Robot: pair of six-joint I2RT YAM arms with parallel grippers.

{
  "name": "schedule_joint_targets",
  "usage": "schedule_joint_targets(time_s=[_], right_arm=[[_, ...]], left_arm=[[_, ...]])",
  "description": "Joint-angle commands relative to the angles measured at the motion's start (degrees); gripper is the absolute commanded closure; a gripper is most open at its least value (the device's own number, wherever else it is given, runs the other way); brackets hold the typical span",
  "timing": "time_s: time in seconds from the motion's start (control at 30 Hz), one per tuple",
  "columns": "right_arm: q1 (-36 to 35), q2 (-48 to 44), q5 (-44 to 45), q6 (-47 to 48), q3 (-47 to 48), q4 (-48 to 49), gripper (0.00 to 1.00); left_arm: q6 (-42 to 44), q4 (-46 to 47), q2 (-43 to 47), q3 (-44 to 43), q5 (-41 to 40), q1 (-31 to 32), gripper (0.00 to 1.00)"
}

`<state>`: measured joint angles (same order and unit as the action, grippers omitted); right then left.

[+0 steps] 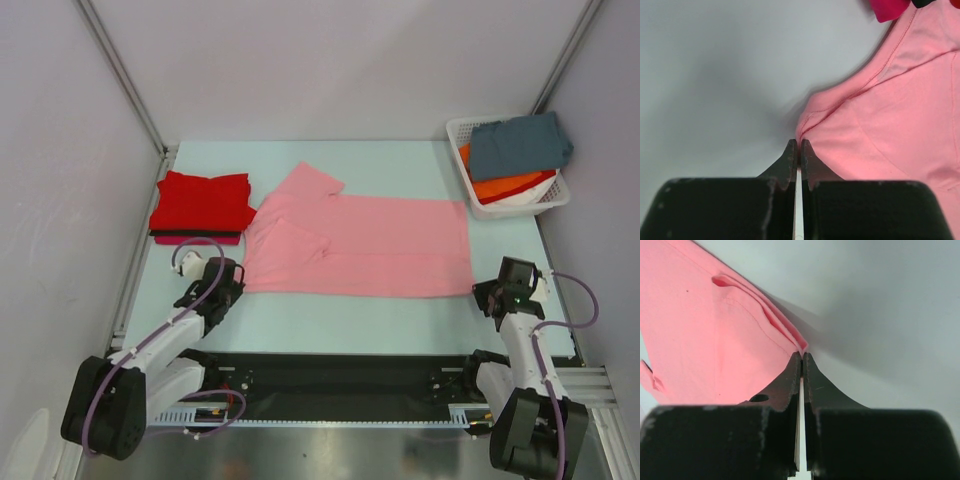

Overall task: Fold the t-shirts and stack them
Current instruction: Fold the tshirt

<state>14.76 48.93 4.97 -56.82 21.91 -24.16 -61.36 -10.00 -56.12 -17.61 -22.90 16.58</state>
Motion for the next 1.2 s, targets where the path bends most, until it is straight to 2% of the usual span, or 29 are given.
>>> schedule_joint_targets(time_s=[0.0, 0.17, 0.43, 0.53, 0.67, 0.73, 0.77, 0.8, 0.83, 0.87, 0.9, 0.93, 1.03, 1.17], right_arm=[[0.44, -1.46, 0.21, 0.74, 0.76, -1.76, 1.0], [1.32, -2.61, 2.67, 0.56, 0.24, -5.19, 1.0], [1.5, -4.45, 3.02, 1.18, 0.15, -9.85, 1.0], [1.5, -4.98, 3.99, 1.88, 0.59, -11.26, 1.0], [1.5, -6.64, 4.61, 1.8, 0.94, -12.31, 1.0], [1.5, -7.26, 5.4, 1.8, 1.38, -13.01, 0.98], [1.58, -7.7, 6.09, 1.71, 2.25, -13.62, 0.94], [1.5, -7.97, 6.19, 2.23, 2.69, -13.54, 0.84], [1.5, -8.06, 6.02, 2.93, 3.13, -13.46, 0.7], [1.58, -8.14, 6.19, 3.98, 4.36, -13.8, 0.65], [1.5, -7.88, 6.89, 4.43, 4.98, -13.72, 0.6], [1.5, -7.71, 7.07, 5.39, 5.68, -13.72, 0.55], [1.32, -7.44, 8.65, 8.46, 8.75, -13.02, 0.53], [-0.61, -5.25, 0.95, 18.21, 12.1, -3.56, 0.52]], left_arm=[[0.54, -1.41, 0.13, -1.64, -2.06, -0.58, 1.0], [-0.07, -4.41, 4.69, 0.02, -3.91, -0.49, 1.0], [-0.95, -9.86, 17.25, 3.63, -2.6, -0.49, 1.0], [-1.56, -11.35, 18.76, 4.07, -2.59, -0.49, 0.98], [-1.83, -13.2, 20.08, 3.89, -2.68, -0.49, 0.81], [-1.57, -13.82, 20.78, 3.63, -3.03, -0.49, 0.78], [-1.65, -14.78, 21.57, 3.2, -3.73, -0.49, 0.67], [-1.65, -15.31, 21.92, 2.76, -3.82, -0.49, 0.63], [-1.31, -15.66, 22.28, 2.4, -3.91, -0.49, 0.59], [-1.22, -15.93, 22.63, 1.88, -3.91, -0.49, 0.47], [-1.04, -16.19, 23.07, 1.61, -3.91, -0.49, 0.42], [0.01, -16.19, 23.24, 1.17, -4.0, -0.49, 0.39], [3.86, -16.1, 22.81, -1.46, -4.18, -0.49, 0.32], [13.27, -9.98, 20.35, -7.34, -1.11, -0.49, 0.31]])
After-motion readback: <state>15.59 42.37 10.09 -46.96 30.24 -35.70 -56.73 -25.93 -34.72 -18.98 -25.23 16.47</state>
